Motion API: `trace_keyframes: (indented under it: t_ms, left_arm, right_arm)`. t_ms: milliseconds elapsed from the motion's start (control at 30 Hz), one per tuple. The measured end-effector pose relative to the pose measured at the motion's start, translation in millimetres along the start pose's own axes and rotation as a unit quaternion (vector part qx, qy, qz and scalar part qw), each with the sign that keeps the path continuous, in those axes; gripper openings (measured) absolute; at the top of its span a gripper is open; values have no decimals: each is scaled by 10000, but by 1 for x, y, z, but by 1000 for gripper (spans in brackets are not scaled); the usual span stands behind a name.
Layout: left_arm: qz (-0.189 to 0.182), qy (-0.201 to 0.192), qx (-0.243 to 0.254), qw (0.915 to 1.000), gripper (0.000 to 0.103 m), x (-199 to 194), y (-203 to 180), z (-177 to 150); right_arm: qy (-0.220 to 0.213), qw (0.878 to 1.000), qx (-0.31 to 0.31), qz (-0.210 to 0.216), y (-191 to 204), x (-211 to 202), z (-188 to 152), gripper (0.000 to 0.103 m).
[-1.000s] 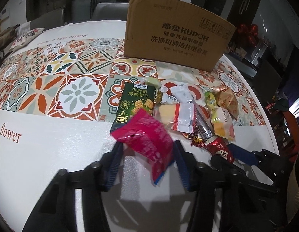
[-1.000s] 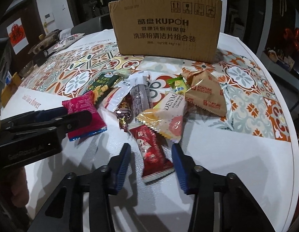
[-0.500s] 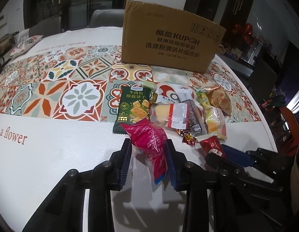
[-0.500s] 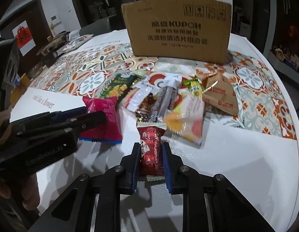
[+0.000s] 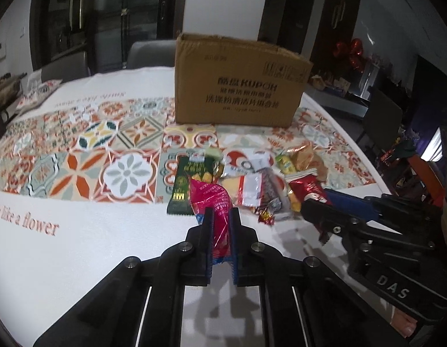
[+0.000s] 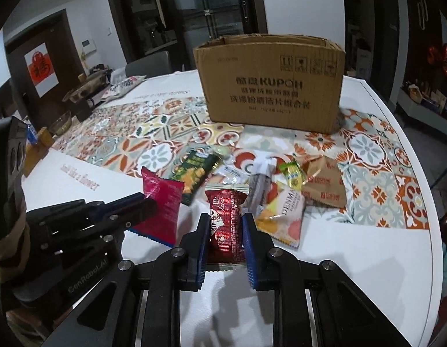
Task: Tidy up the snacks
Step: 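Carry both snacks into the cardboard box and open both grippers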
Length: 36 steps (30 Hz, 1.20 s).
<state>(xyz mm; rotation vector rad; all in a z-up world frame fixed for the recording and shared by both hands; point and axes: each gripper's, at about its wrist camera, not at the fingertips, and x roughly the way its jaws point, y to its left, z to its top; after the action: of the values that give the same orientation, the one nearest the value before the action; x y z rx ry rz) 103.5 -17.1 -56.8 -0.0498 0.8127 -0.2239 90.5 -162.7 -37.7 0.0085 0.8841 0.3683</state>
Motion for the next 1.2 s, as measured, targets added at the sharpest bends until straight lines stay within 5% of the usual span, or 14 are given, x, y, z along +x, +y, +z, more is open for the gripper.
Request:
trace_keyframes:
  t_ms: [500,1200]
  left_arm:
    - [-225,-581,181,9979,10,-21,-4,59]
    - [-239,-1220,608,9904,10,-2,-4,184]
  right_arm:
    - [-434,9990,43,5,-6,-15,44,23]
    - [-996,9946,236,-144,-39,-5,173,23]
